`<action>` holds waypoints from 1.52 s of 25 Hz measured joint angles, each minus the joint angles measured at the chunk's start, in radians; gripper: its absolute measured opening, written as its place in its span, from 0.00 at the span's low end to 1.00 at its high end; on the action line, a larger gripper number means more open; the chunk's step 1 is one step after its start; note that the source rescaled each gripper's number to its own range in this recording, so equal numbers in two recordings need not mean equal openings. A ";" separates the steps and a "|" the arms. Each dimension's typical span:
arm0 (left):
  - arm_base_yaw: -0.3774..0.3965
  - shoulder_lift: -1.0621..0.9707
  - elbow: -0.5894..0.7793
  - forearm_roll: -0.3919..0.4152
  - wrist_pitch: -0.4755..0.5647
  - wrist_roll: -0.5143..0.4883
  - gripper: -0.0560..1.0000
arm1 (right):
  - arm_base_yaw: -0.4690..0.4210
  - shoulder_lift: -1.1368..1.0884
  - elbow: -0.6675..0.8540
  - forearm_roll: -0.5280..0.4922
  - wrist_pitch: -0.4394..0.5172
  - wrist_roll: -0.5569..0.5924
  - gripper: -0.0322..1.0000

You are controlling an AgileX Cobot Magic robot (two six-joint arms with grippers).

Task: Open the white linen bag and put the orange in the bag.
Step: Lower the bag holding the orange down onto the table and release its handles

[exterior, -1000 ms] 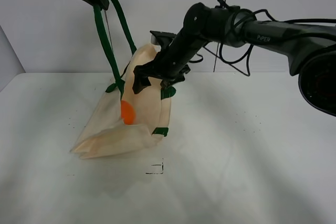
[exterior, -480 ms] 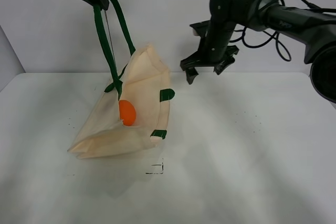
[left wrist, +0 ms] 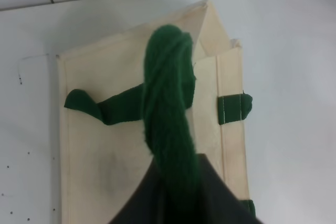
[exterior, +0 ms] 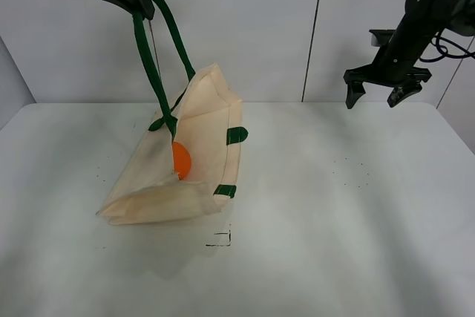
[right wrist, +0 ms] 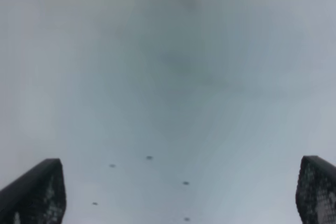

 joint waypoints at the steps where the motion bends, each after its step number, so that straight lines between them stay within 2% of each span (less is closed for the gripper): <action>1: 0.000 0.000 0.000 0.000 0.000 0.000 0.05 | -0.007 0.000 0.000 0.005 0.003 -0.001 1.00; 7: 0.000 0.000 0.000 0.000 0.000 0.000 0.05 | 0.013 -0.053 0.030 0.016 0.002 -0.017 1.00; 14: 0.000 0.000 0.000 0.000 0.000 0.000 0.05 | 0.055 -0.225 0.225 0.014 0.002 -0.027 1.00; 20: 0.000 0.000 0.000 0.000 0.000 0.002 0.05 | 0.053 -0.453 0.524 0.005 0.001 -0.009 1.00; 31: 0.000 0.000 0.000 0.000 0.000 0.003 0.05 | 0.053 -1.122 1.213 0.005 0.005 -0.006 1.00; 38: 0.000 0.000 0.000 -0.008 0.000 0.007 0.05 | 0.053 -1.630 1.531 -0.005 -0.147 -0.008 1.00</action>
